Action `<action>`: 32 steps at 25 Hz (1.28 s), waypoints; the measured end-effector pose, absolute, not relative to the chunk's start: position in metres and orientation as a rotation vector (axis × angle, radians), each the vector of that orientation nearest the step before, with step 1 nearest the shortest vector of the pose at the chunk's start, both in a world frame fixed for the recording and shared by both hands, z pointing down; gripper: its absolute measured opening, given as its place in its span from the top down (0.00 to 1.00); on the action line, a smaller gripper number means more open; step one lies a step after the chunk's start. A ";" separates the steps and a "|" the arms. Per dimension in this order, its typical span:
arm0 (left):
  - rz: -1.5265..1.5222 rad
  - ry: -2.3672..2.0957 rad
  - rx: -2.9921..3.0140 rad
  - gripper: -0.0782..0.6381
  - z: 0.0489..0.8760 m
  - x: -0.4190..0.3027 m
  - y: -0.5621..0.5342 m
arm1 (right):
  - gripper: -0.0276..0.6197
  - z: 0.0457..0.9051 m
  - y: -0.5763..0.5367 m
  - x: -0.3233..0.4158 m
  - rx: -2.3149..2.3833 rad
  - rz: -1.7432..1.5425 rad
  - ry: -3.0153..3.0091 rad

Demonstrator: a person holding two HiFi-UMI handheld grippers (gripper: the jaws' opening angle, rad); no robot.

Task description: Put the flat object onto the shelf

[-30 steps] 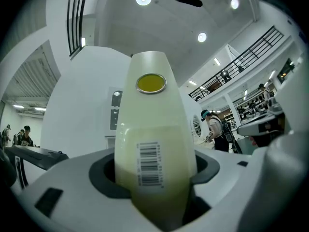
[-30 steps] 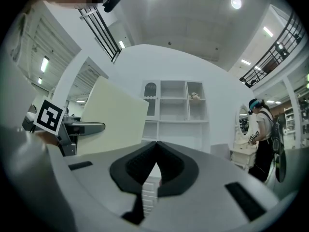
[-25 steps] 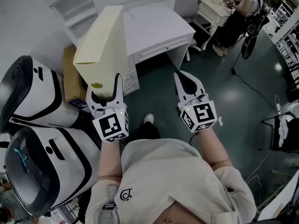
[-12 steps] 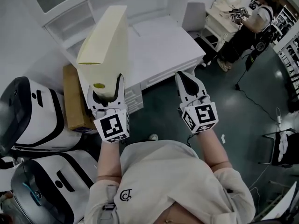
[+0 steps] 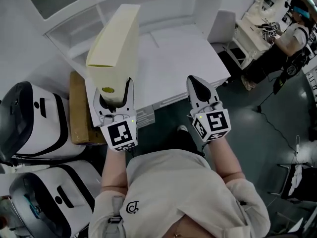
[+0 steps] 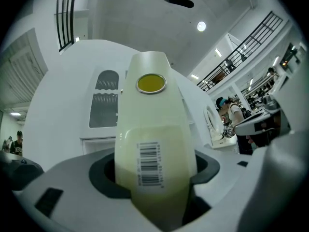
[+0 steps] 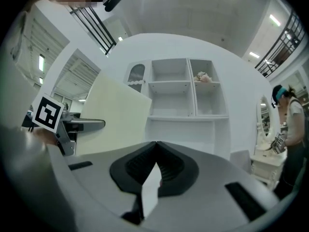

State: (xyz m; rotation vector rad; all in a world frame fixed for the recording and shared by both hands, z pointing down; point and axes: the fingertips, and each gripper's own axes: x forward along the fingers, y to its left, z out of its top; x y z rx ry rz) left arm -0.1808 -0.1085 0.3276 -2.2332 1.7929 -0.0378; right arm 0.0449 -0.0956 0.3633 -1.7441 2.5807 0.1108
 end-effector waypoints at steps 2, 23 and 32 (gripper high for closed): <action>-0.050 1.818 -2.187 0.45 0.324 -0.171 -0.124 | 0.95 0.363 -0.122 0.053 -1.692 0.110 2.606; -0.582 1.787 -1.385 0.44 0.217 -0.062 -0.236 | 0.95 0.324 -0.295 0.136 -1.220 0.178 2.783; -0.836 1.568 -1.169 0.44 0.176 -0.038 -0.277 | 0.95 0.320 -0.314 0.139 -1.187 0.181 2.776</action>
